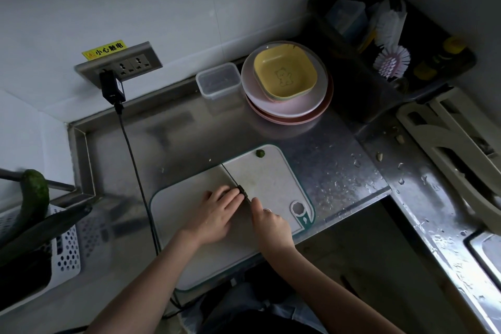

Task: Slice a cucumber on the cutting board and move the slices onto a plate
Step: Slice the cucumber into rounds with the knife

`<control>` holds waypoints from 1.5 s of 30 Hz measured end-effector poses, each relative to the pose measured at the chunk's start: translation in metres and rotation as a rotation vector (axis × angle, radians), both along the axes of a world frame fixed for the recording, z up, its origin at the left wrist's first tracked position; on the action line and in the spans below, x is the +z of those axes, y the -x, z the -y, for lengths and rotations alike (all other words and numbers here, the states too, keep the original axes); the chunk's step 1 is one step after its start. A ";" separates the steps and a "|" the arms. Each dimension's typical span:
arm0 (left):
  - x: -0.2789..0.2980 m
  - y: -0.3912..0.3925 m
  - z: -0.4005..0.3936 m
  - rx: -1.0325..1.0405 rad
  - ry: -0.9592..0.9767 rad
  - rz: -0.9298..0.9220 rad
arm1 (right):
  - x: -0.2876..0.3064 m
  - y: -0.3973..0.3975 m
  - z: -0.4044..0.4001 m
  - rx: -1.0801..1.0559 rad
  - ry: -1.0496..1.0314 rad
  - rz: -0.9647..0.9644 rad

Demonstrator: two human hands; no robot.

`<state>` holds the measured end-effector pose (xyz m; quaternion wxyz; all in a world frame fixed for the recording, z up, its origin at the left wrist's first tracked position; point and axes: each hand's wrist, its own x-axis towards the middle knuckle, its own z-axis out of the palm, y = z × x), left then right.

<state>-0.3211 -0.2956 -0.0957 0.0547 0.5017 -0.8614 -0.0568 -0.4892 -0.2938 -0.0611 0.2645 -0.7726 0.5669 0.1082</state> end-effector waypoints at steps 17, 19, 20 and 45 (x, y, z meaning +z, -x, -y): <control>0.004 -0.003 0.001 -0.011 -0.011 -0.032 | 0.026 0.003 0.006 -0.090 0.000 0.186; 0.003 -0.003 0.001 -0.014 -0.004 -0.028 | 0.023 0.002 0.005 -0.079 0.006 0.177; 0.003 -0.003 0.001 -0.014 0.000 -0.025 | 0.021 0.002 0.005 -0.074 0.005 0.169; 0.003 -0.005 -0.001 -0.019 0.004 -0.053 | -0.003 -0.001 0.009 -0.024 -0.053 0.053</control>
